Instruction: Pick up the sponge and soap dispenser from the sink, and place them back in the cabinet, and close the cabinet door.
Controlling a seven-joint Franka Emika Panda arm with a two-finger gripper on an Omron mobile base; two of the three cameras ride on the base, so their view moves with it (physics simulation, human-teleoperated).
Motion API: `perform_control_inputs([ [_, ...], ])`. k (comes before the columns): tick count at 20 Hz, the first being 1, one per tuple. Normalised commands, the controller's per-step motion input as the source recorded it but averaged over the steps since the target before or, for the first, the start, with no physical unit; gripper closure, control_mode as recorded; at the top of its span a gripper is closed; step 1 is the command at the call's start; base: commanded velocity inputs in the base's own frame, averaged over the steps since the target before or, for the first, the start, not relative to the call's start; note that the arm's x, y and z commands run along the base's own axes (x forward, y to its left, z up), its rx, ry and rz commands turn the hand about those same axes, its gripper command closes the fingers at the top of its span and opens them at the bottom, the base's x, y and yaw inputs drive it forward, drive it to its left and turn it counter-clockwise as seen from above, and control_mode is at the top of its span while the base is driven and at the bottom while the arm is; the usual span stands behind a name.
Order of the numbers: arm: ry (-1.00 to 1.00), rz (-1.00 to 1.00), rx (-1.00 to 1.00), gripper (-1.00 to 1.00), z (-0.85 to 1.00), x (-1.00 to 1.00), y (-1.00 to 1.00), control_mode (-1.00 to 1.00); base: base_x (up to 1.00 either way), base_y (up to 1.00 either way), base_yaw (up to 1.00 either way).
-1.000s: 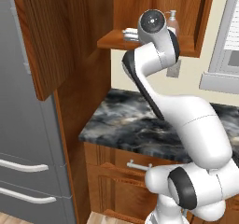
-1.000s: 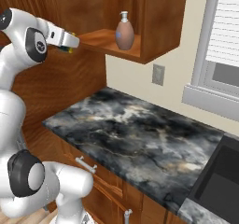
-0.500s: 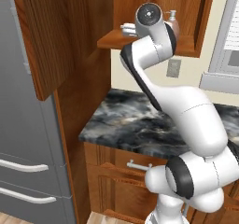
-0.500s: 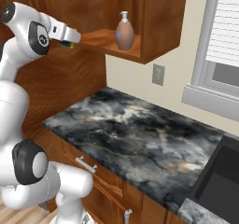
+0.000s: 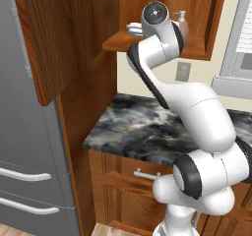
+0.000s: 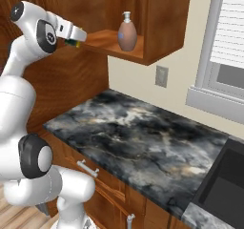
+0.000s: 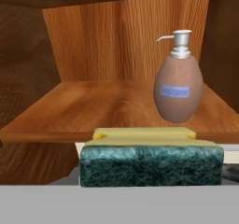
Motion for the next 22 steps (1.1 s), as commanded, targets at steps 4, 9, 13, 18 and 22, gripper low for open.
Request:
perform_control_inputs([
  [4, -0.01, 0.0, 0.0, 1.0, -0.09, 0.13, -0.07, -1.0, 0.0, 0.0, 0.0],
  [9, -0.02, 0.0, 0.0, 1.0, -0.05, 0.18, -0.08, -1.0, 0.0, 0.0, 0.0],
  [13, -0.01, 0.0, 0.0, 1.0, 0.0, 0.19, -0.06, -1.0, 0.0, 0.0, 0.0],
  [18, -0.01, 0.0, 0.0, 1.0, 0.0, 0.2, -0.05, -1.0, 0.0, 0.0, 0.0],
  [22, 0.0, 0.0, 0.0, 1.0, -0.01, 0.18, -0.1, -1.0, 0.0, 0.0, 0.0],
])
